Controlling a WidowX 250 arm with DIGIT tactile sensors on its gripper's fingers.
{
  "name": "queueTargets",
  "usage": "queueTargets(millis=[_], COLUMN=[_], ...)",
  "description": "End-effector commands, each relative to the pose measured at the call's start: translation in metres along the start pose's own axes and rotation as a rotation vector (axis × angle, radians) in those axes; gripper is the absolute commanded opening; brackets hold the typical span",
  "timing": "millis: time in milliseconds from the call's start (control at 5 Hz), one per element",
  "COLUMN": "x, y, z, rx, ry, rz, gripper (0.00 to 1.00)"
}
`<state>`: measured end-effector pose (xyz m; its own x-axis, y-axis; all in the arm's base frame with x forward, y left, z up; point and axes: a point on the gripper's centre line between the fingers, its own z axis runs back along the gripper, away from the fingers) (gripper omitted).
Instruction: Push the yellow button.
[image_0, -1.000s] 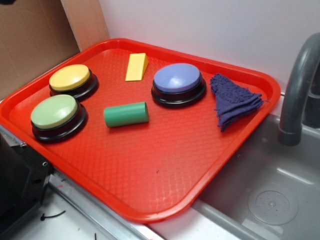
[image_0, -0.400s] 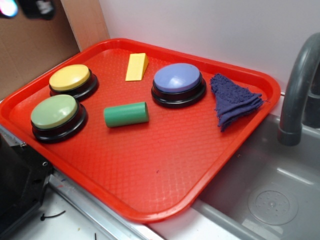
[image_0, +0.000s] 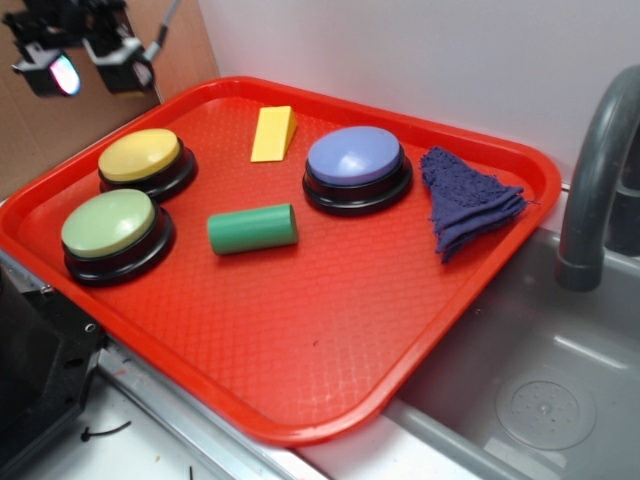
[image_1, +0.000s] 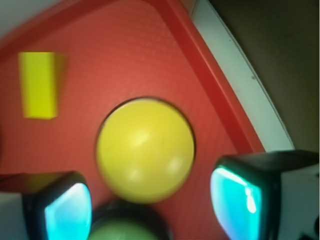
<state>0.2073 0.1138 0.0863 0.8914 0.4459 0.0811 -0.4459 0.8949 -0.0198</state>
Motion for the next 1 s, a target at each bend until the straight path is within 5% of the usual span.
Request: queueTargets(millis=[0,400,800], x=[0.003,-0.001,-0.005], y=[-0.001,-0.003,-0.008], z=[-0.017,-0.03,0.009], rx=[0.045,0.065,0.054], ry=[-0.056,-0.023,-0.068], rz=[-0.059,-0.078,-0.09], gripper=[1.0,1.0,1.0])
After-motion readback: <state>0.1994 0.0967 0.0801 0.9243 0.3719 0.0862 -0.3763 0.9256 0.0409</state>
